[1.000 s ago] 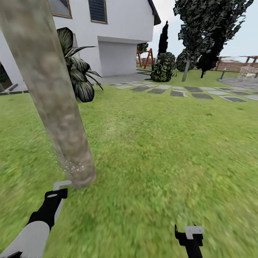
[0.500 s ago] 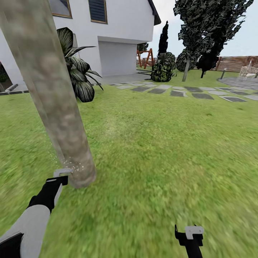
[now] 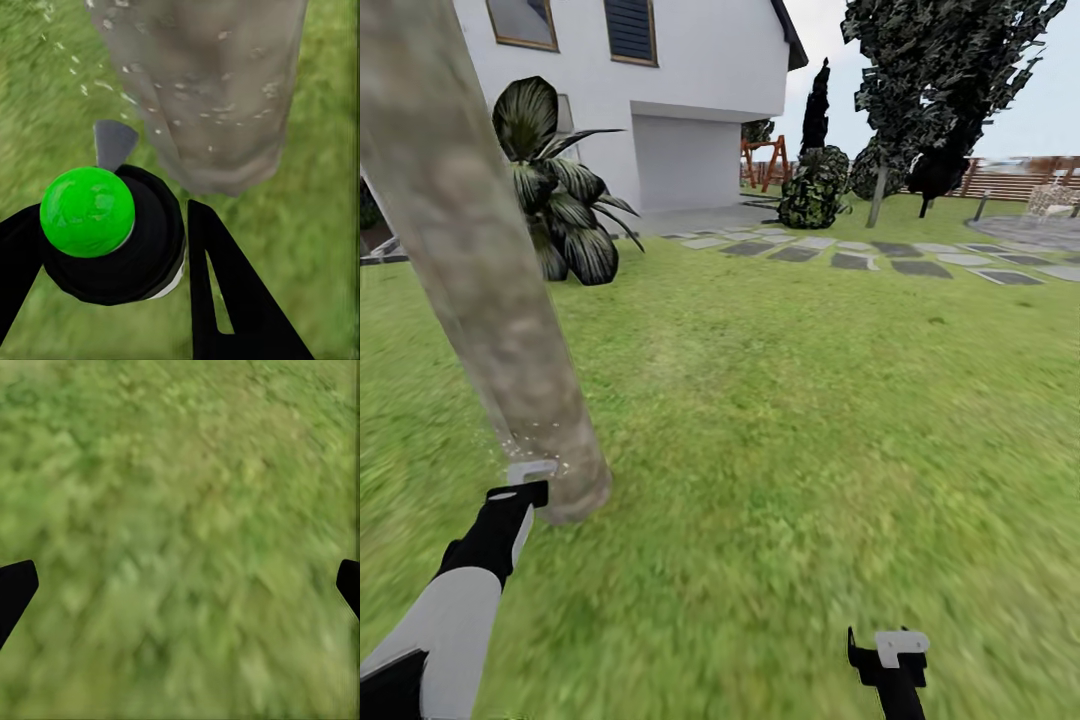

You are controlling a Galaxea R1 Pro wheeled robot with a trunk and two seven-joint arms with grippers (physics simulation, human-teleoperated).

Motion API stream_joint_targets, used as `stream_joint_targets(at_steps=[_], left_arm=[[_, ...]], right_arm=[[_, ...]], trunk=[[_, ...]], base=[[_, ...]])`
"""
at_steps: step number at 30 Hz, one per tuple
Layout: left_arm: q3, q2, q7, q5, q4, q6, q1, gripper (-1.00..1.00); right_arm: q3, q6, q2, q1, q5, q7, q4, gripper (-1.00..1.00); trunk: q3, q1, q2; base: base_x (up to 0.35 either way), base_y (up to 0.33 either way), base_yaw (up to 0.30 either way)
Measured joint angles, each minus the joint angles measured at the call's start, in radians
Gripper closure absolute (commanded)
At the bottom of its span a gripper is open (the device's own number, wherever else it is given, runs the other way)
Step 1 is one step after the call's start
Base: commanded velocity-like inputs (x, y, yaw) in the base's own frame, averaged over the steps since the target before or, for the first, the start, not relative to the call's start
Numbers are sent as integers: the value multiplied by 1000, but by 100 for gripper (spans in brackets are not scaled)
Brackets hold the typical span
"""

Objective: In the garden, pick up the pesticide atomizer on the floor and spray pesticide onto both trees until each tree trunk is fully covered.

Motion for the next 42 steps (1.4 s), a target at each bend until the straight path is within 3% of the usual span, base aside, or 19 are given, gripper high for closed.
stream_joint_targets(at_steps=[7,16,23,31,42], left_arm=[[0,-1,1,1,-69,3,7,100],[1,-2,2,0,-58,3,13,100],[-39,-17,7,-1,-59,8,12,100],[-33,-7,8,-1,-58,9,14,100],[-29,-3,17,1,-60,6,44,100]], right_arm=[[0,0,0,0,0,0,0,-100],[0,0,0,0,0,0,0,-100],[0,0,0,0,0,0,0,-100],[0,0,0,0,0,0,0,-100],[0,0,0,0,0,0,0,-100]], trunk=[[0,0,0],[0,0,0],[0,0,0],[0,-1,0],[0,0,0]], base=[[0,-267,259],[9,-268,168],[199,-211,2],[266,-170,26],[46,-258,262]])
